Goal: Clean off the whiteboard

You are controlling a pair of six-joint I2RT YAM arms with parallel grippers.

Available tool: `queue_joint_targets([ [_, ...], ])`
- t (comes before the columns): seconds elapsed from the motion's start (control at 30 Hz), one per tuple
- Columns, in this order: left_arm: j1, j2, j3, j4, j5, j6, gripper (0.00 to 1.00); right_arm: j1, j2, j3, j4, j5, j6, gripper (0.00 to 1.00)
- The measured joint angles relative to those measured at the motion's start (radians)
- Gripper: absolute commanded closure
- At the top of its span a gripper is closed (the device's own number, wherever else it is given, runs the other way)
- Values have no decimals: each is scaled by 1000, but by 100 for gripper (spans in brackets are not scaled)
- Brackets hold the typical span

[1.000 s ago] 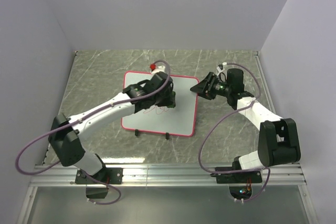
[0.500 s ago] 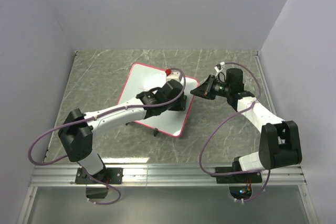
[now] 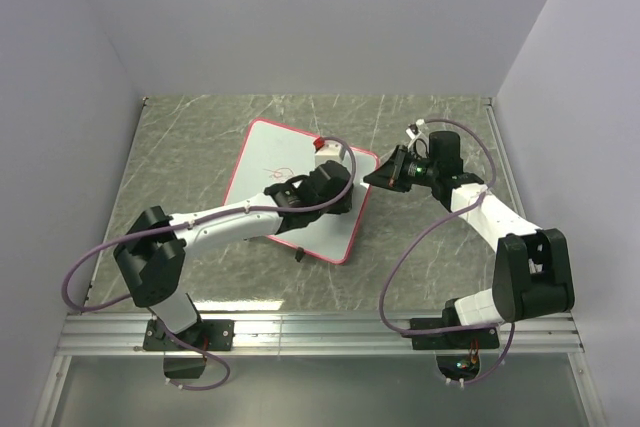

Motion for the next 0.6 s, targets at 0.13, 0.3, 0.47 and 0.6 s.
queue_joint_targets([
  [0.13,18,-13,-48,50,-13,13,100,2,0,1,-11,11,-9,100],
  [0.3,145,-131,-218,105,-2,17,100,2,0,16,-42,19,-21,100],
  [0.47,335,-197,-368,126,14,28,100,10,-4,51,-56,25,-43,100],
  [0.6,422,-210,-447,108,25,46,100,10,-4,74,-76,31,-49,100],
])
